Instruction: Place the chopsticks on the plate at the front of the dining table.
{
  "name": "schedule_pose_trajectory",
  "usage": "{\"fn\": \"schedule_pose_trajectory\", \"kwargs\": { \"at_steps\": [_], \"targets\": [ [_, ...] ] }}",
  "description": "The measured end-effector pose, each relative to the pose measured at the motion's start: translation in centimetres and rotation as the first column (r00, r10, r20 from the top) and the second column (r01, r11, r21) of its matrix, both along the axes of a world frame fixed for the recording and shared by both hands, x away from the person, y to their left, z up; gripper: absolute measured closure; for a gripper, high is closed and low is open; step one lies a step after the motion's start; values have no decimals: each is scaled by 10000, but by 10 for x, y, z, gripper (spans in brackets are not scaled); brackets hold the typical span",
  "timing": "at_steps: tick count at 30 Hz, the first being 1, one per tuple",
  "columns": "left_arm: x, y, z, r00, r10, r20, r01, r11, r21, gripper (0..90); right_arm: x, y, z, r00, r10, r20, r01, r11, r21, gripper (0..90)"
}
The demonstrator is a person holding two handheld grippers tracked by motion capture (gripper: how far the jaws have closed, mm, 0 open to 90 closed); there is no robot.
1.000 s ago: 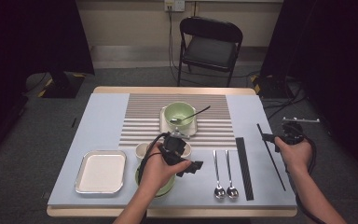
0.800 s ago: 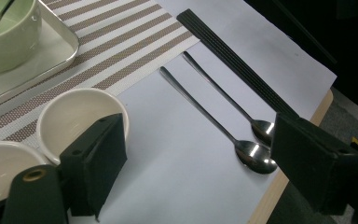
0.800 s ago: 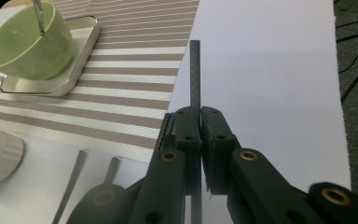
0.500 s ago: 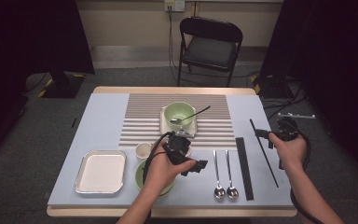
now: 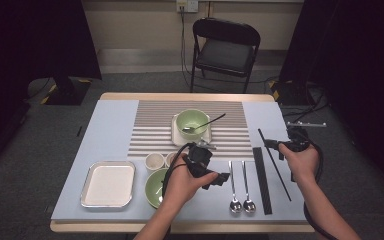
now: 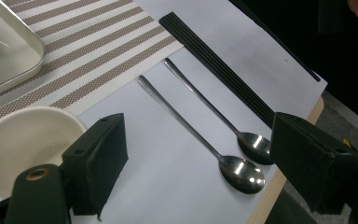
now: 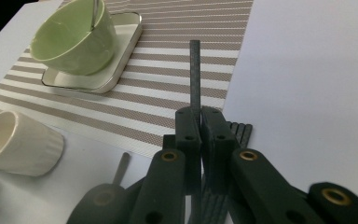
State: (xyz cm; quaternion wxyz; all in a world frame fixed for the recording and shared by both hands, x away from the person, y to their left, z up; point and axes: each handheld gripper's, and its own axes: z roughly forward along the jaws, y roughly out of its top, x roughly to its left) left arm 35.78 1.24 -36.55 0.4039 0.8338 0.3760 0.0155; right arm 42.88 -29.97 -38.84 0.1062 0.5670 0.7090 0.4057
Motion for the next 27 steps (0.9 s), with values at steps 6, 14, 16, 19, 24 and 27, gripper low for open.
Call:
{"fn": "schedule_pose_trajectory", "kwargs": {
  "at_steps": [6,14,16,19,24,27],
  "targets": [
    [0,-7,-3,9999,37,-94,-38,10000,-65,188,-2,10,-1,9998,178,120,-180,9997,178,867],
    [0,-14,-4,9997,185,-133,-189,9995,-267,187,-3,19,-1,9990,342,280,-350,9990,275,867],
    [-1,-15,-4,9997,169,-202,-175,9994,-294,187,-3,22,-1,9988,394,295,-405,9984,395,866],
    [0,-18,-6,9994,157,-323,-168,9993,-333,187,-4,25,-1,9989,408,250,-419,9980,464,867],
    [0,-22,-9,9991,182,-381,-194,9993,-331,187,-5,30,-1,9982,518,311,-534,9971,538,867],
    [1,-25,-10,9988,245,-422,-261,9990,-375,188,-6,33,-1,9978,534,393,-556,9967,594,867]
  ]
}}
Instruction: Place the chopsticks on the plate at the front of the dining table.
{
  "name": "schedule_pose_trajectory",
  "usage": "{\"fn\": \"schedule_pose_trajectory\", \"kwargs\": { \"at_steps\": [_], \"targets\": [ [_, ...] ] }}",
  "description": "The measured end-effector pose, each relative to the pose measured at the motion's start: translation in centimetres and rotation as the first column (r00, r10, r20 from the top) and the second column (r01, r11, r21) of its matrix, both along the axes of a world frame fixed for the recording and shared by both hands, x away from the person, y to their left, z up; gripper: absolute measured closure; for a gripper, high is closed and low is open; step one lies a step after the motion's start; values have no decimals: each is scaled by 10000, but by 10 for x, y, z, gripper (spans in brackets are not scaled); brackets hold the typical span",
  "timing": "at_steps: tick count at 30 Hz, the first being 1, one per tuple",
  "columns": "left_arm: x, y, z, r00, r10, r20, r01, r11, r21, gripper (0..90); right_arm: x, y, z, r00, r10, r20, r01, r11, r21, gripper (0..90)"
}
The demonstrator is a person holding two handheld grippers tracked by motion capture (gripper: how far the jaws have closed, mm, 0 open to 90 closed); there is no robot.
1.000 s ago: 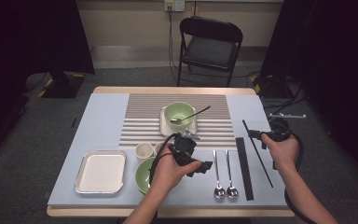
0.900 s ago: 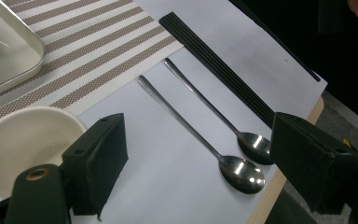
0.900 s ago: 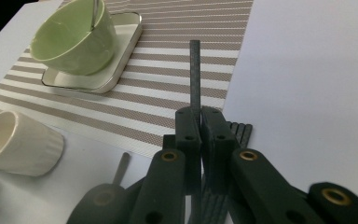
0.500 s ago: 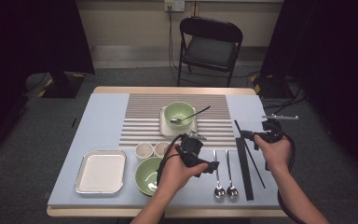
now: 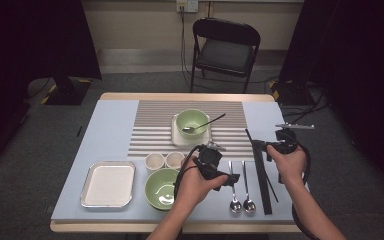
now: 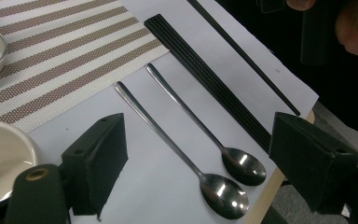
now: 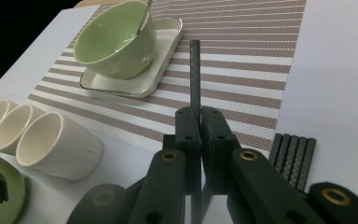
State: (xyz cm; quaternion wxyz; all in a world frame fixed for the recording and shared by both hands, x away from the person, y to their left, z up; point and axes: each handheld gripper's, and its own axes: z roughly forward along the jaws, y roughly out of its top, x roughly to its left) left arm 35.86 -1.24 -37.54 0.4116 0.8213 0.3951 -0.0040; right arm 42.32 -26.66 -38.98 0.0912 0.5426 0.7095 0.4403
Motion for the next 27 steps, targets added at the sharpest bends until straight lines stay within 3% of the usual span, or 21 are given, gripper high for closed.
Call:
{"fn": "schedule_pose_trajectory", "kwargs": {
  "at_steps": [8,13,27],
  "targets": [
    [3,-6,-1,10000,71,-20,-71,9999,-77,190,-3,10,-2,9998,182,35,-183,9996,225,867],
    [6,-10,-2,9999,82,-92,-82,10000,-10,191,-5,15,-1,9996,240,148,-241,9997,66,867],
    [15,-21,-6,9987,348,-359,-352,9993,-108,197,-12,20,-5,9987,352,357,-361,9991,237,866]
  ]
}}
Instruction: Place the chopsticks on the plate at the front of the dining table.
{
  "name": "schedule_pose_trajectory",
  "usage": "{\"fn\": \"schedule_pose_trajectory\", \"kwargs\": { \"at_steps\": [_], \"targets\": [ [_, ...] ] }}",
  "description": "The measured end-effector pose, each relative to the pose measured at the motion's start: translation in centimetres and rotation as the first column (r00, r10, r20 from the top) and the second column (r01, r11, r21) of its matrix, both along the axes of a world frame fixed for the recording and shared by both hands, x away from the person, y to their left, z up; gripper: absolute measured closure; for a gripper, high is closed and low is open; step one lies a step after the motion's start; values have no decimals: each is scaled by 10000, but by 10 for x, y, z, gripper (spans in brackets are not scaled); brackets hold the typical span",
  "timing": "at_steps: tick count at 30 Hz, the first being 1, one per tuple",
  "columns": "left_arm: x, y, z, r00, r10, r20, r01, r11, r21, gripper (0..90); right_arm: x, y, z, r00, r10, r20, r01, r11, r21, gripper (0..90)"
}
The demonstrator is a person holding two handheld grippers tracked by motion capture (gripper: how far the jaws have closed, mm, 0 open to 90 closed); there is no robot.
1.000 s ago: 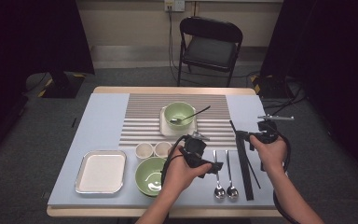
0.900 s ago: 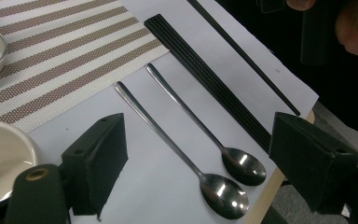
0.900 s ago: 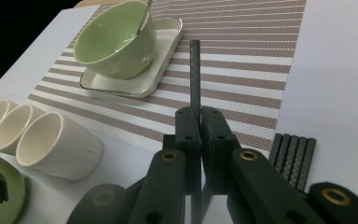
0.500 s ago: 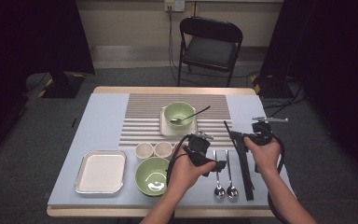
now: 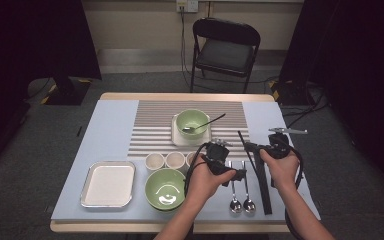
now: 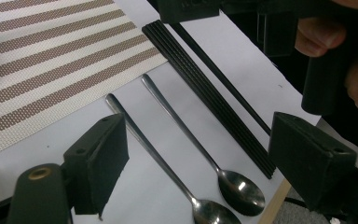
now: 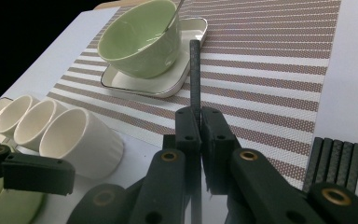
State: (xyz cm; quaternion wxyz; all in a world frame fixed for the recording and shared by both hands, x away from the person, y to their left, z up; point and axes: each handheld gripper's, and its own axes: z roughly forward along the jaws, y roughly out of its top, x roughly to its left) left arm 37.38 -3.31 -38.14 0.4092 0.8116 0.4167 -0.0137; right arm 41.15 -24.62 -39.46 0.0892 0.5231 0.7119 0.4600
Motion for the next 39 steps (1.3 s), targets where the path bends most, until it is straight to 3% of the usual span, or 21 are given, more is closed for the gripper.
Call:
{"fn": "schedule_pose_trajectory", "kwargs": {
  "at_steps": [12,26,39],
  "targets": [
    [9,-8,-4,9989,409,-242,-413,9990,-193,196,-5,10,5,9994,136,327,-132,9998,-123,866],
    [16,-13,-10,9961,705,-525,-726,9966,-395,224,-3,22,14,9994,270,222,-270,9996,32,867],
    [20,-13,-16,9912,883,-987,-973,9911,-911,291,0,32,23,9992,335,216,-339,9992,212,866]
  ]
}}
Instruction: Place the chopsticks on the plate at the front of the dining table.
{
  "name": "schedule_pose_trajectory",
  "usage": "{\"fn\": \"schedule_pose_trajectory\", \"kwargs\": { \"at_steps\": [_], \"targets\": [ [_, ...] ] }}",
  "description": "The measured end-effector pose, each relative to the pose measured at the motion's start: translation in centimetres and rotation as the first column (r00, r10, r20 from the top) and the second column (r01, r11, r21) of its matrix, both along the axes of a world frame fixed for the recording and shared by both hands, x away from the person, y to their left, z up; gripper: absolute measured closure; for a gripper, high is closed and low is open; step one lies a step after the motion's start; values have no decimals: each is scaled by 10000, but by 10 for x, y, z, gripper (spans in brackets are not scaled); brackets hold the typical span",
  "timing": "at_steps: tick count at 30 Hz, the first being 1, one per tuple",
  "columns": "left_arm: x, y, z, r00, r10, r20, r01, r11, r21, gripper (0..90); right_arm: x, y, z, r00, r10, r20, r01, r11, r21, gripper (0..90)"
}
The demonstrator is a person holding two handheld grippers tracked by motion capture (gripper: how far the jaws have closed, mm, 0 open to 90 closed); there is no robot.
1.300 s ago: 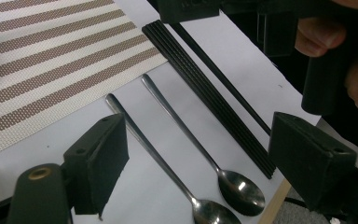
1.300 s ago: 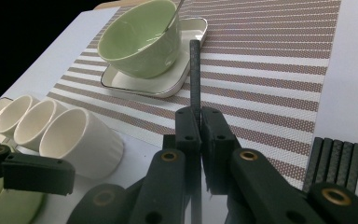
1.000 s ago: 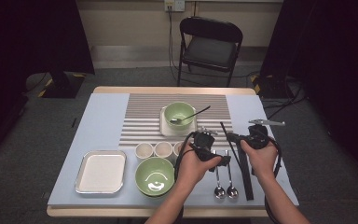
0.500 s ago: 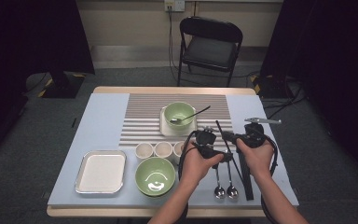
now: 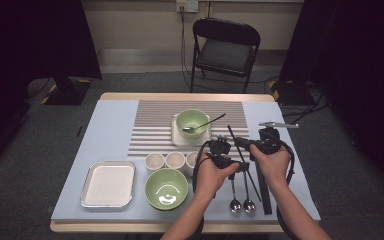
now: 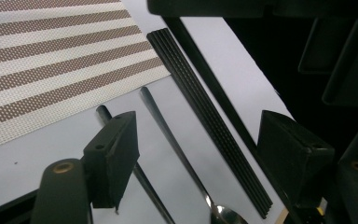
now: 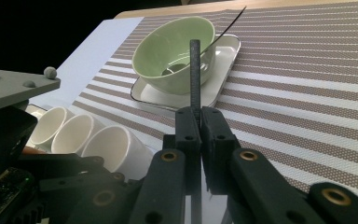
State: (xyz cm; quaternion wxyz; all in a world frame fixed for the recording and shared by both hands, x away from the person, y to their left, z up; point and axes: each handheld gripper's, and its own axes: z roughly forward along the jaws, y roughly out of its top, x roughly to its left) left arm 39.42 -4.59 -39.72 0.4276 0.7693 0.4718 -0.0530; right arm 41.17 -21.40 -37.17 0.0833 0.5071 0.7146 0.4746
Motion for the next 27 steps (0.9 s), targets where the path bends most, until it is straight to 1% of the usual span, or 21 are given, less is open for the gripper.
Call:
{"fn": "schedule_pose_trajectory", "kwargs": {
  "at_steps": [1,5,8,10,12,16,21,22,23,25,27],
  "targets": [
    [0,0,0,10000,63,-54,-64,9999,-139,291,0,0,0,10000,0,0,0,10000,0,866],
    [3,3,0,9997,201,-119,-206,9991,-382,367,0,4,0,10000,52,3,-52,10000,44,866],
    [3,3,-1,9997,139,-179,-144,9994,-311,388,0,5,2,10000,63,13,-63,10000,47,866],
    [3,3,-1,9996,196,-179,-202,9992,-345,397,1,6,2,10000,64,-29,-64,9999,156,866],
    [4,3,-1,9994,281,-210,-290,9986,-436,406,1,6,3,10000,79,-4,-79,9998,157,866],
    [5,4,-2,9992,245,-305,-255,9991,-335,442,1,8,3,10000,91,17,-91,9999,103,866],
    [5,5,-1,9991,236,-356,-252,9987,-433,527,1,9,2,9999,155,-19,-155,9998,142,866],
    [5,5,-1,9988,338,-368,-357,9980,-522,534,0,10,3,9999,157,-7,-157,9998,124,866],
    [5,6,0,9986,384,-376,-403,9979,-506,539,0,10,3,9999,161,-34,-160,9997,167,866],
    [6,7,-1,9986,372,-375,-389,9981,-468,580,0,11,3,9999,161,-16,-160,9996,212,866],
    [6,7,-1,9986,386,-366,-402,9982,-443,585,0,11,3,9998,183,-38,-182,9996,233,866]
  ]
}}
